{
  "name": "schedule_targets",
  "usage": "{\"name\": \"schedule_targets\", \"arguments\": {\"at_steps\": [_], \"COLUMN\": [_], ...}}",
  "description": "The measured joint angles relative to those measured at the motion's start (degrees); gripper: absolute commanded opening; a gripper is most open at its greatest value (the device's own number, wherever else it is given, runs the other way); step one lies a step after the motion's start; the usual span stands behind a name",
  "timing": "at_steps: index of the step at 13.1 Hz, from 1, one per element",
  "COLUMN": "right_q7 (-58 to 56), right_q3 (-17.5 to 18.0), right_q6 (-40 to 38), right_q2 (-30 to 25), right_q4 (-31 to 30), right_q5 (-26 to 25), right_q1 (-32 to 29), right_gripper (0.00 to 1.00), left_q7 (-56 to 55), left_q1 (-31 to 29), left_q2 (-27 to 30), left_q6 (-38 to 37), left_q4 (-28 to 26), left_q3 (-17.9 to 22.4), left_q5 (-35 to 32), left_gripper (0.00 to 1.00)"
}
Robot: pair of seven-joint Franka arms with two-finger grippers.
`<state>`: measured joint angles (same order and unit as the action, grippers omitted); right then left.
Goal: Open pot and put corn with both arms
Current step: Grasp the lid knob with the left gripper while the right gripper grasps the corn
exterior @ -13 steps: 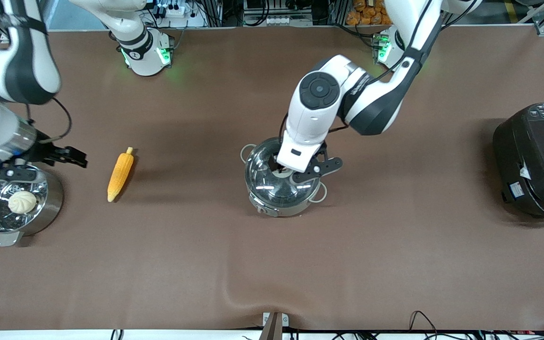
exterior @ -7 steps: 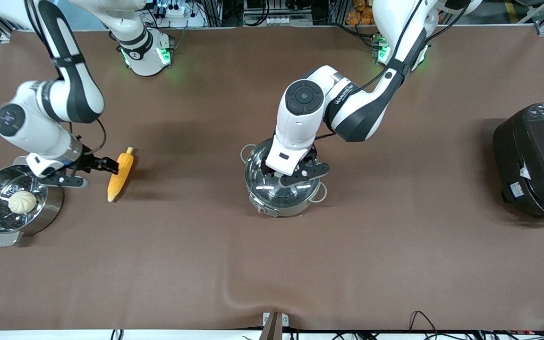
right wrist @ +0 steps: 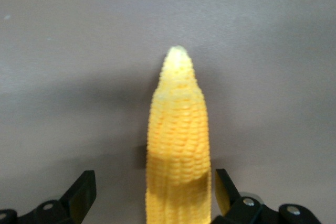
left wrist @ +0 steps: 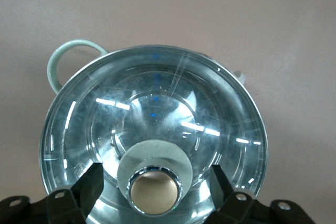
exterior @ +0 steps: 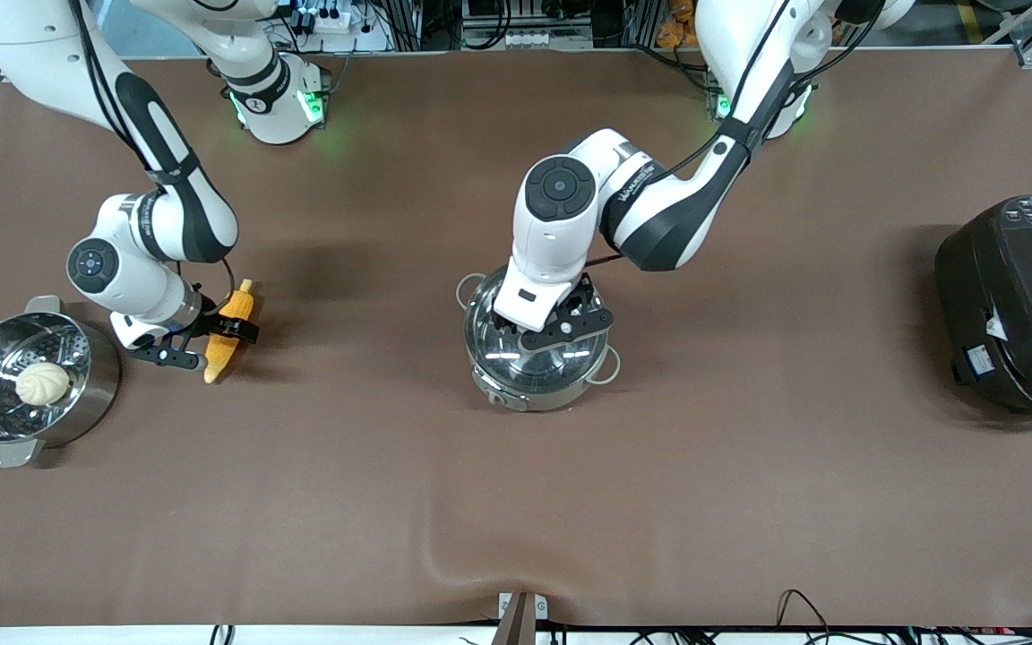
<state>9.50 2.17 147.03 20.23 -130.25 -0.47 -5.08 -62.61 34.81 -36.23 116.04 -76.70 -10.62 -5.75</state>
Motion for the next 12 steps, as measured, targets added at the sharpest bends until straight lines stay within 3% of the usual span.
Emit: {"name": "schedule_targets", "arguments": {"at_steps": [3, 5, 6, 8, 10, 12], "right_q7": [0.0, 0.1, 0.1, 0.1, 0.1, 0.1], "right_q3": [-0.3, -0.2, -0.2, -0.1, -0.1, -0.1], "right_q6": [0.0, 0.1, 0.2, 0.2, 0.2, 0.1], "right_q2": [0.4, 1.0, 1.3, 1.5, 1.5, 1.4], "right_q4": [0.0, 0.0, 0.0, 0.0, 0.0, 0.1], "right_q5": [0.0, 0.0, 0.0, 0.0, 0.0, 0.0], "right_q1": [-1.1, -1.1, -1.1, -1.1, -1.1, -1.1], "right_gripper": [0.99, 0.87, 0.77, 0.48, 0.35, 0.11], "left_q7": [0.0, 0.0, 0.0, 0.0, 0.0, 0.0], "left_q1": [0.1, 0.1, 0.1, 0.1, 0.1, 0.2], "left_q2": [-0.4, -0.4, -0.5, -0.5, -0.7, -1.1], "left_q6": [0.0, 0.0, 0.0, 0.0, 0.0, 0.0], "left_q4": [0.0, 0.0, 0.0, 0.0, 0.0, 0.0], "left_q3": [0.0, 0.0, 0.0, 0.0, 0.0, 0.0], "left_q5": [-0.1, -0.1, -0.1, -0.1, -0.1, -0.1], "left_gripper": [0.8, 0.73, 0.72, 0.72, 0.72, 0.7]}}
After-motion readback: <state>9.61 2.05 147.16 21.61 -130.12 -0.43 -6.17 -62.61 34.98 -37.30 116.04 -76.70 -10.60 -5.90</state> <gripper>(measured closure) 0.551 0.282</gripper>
